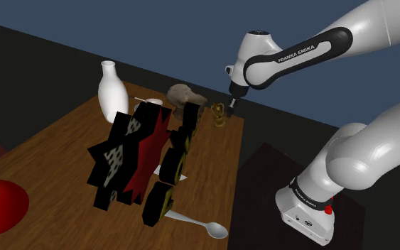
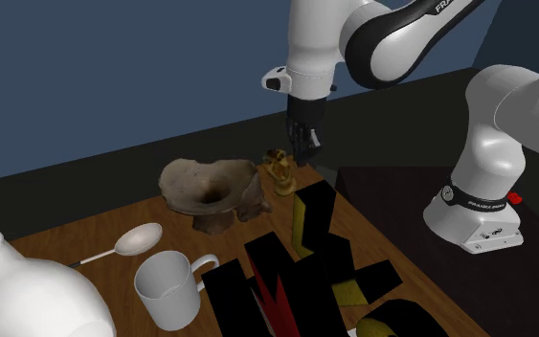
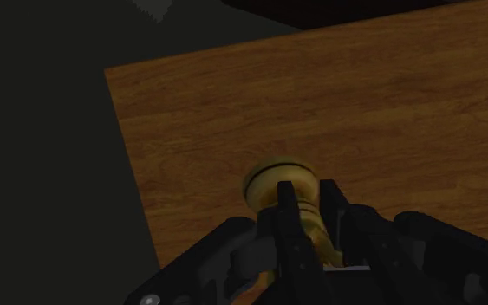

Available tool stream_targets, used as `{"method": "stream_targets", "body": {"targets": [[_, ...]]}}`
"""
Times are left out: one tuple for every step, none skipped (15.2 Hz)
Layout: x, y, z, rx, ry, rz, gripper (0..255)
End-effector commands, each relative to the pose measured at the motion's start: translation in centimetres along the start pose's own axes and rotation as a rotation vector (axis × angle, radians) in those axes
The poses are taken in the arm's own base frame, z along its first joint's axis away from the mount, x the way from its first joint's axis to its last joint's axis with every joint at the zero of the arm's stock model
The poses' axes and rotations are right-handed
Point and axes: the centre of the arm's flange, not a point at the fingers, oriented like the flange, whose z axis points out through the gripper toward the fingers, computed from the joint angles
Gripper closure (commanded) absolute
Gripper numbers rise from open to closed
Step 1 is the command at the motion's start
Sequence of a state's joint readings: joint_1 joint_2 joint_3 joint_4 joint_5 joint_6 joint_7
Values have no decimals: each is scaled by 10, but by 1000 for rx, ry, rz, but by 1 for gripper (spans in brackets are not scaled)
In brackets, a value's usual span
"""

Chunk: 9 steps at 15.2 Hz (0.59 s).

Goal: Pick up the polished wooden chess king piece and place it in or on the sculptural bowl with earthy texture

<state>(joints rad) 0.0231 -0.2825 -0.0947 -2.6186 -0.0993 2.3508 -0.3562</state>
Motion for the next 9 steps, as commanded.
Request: {"method": "stream_targets", "body": {"targets": [[0,0,0,0,0,0,255],[0,0,0,0,0,0,255],[0,0,0,0,0,0,255],[0,0,0,0,0,0,255],[0,0,0,0,0,0,255],[0,0,0,0,0,0,255],[0,0,0,0,0,0,255],[0,0,0,0,0,0,0],[16,4,-6,-3,-33,-31,0]]}}
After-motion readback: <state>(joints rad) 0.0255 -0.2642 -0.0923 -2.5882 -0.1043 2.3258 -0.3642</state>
